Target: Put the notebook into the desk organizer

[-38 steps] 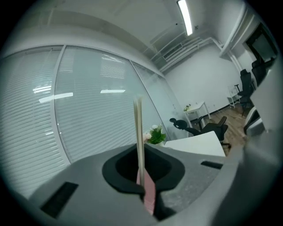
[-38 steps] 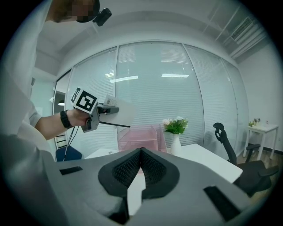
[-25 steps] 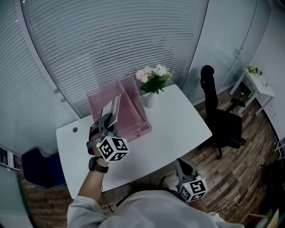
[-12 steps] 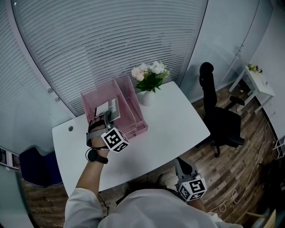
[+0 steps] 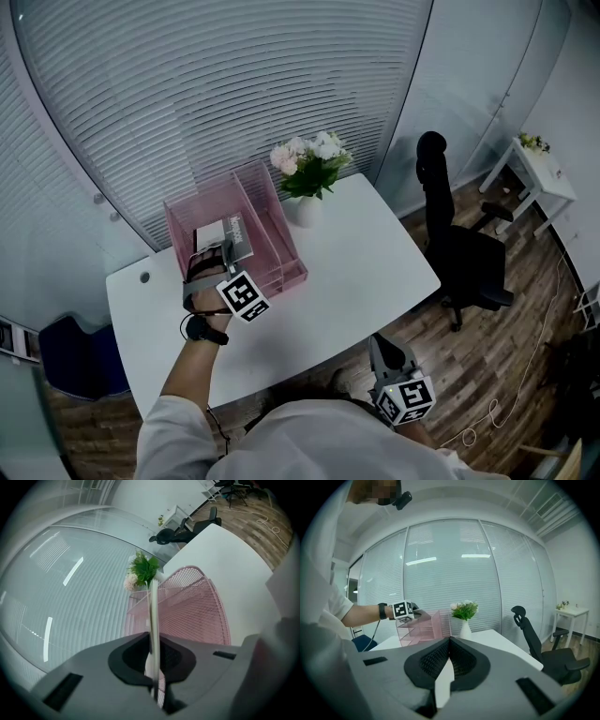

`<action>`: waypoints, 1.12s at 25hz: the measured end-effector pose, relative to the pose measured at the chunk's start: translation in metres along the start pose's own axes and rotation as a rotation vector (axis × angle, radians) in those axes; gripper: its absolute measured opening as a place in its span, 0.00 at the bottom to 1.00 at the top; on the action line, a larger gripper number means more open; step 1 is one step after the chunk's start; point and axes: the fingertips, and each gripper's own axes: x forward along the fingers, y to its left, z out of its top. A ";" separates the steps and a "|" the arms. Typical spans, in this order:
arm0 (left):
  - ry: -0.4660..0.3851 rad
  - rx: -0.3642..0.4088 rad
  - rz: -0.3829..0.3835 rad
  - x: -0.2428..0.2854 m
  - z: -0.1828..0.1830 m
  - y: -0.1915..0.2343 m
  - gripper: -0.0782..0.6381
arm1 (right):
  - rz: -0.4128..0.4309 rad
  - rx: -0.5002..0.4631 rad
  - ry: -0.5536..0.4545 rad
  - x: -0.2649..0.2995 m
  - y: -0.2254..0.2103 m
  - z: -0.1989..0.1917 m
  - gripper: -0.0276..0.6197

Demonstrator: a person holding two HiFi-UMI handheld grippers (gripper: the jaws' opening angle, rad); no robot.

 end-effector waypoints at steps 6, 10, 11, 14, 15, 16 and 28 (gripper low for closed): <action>0.028 0.021 -0.066 0.013 -0.004 -0.021 0.14 | 0.009 -0.002 0.001 0.009 -0.002 0.003 0.06; 0.043 0.011 -0.140 0.019 -0.007 -0.033 0.17 | 0.013 -0.002 0.004 0.012 -0.004 0.003 0.06; 0.047 0.006 -0.160 0.019 -0.007 -0.035 0.18 | 0.013 -0.001 0.005 0.013 -0.005 0.003 0.06; 0.054 -0.012 -0.213 0.022 -0.008 -0.039 0.20 | 0.016 0.000 0.006 0.017 -0.006 0.003 0.06; 0.054 -0.024 -0.230 0.022 -0.008 -0.039 0.21 | 0.018 0.000 0.005 0.018 -0.006 0.003 0.06; 0.056 -0.037 -0.248 0.021 -0.008 -0.039 0.22 | 0.020 0.000 0.005 0.020 -0.006 0.003 0.06; 0.078 -0.071 -0.436 0.011 -0.007 -0.038 0.35 | 0.028 0.009 -0.005 0.027 -0.008 0.007 0.06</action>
